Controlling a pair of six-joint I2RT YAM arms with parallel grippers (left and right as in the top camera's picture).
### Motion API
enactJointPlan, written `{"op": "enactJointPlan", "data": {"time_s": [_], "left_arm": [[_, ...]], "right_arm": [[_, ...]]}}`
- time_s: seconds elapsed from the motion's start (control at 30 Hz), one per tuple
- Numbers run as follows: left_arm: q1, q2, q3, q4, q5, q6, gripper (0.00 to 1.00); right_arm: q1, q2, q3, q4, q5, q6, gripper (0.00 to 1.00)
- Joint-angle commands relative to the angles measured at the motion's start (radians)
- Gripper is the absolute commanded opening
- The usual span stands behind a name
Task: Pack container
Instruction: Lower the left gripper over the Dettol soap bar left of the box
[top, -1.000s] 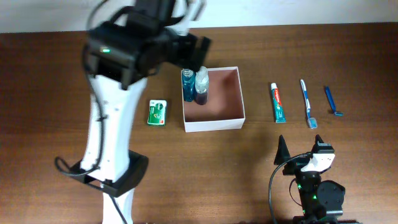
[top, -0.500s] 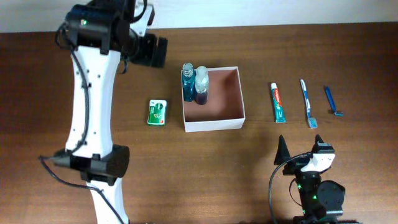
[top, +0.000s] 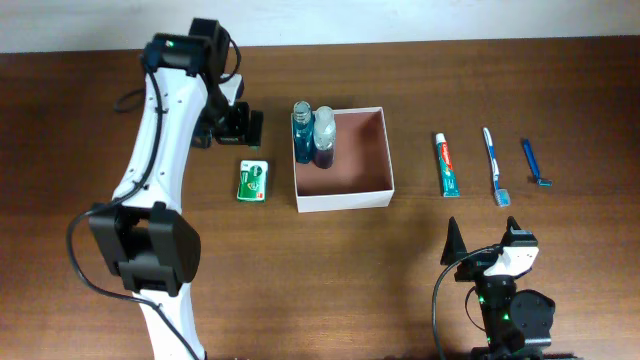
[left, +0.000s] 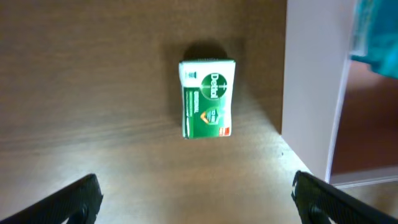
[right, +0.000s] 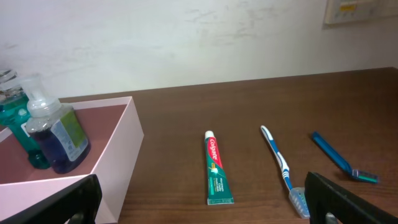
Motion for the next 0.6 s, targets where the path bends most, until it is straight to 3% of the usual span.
{"op": "enactJointPlan", "data": {"time_s": [0.0,0.37,0.57], "left_arm": [[0.002,-0.006,-0.114,0.073,0.061,-0.010,0.99],[0.000,-0.004,-0.317,0.252,0.069,-0.026,0.99],[0.000,-0.004,-0.372,0.291,-0.006,-0.074,0.99]], "right_arm": [[-0.008,-0.006,-0.008,0.000,-0.006,-0.001,0.98],[-0.008,-0.006,-0.008,0.000,-0.006,-0.001,0.98],[-0.008,-0.006,-0.008,0.000,-0.006,-0.001,0.98]]}}
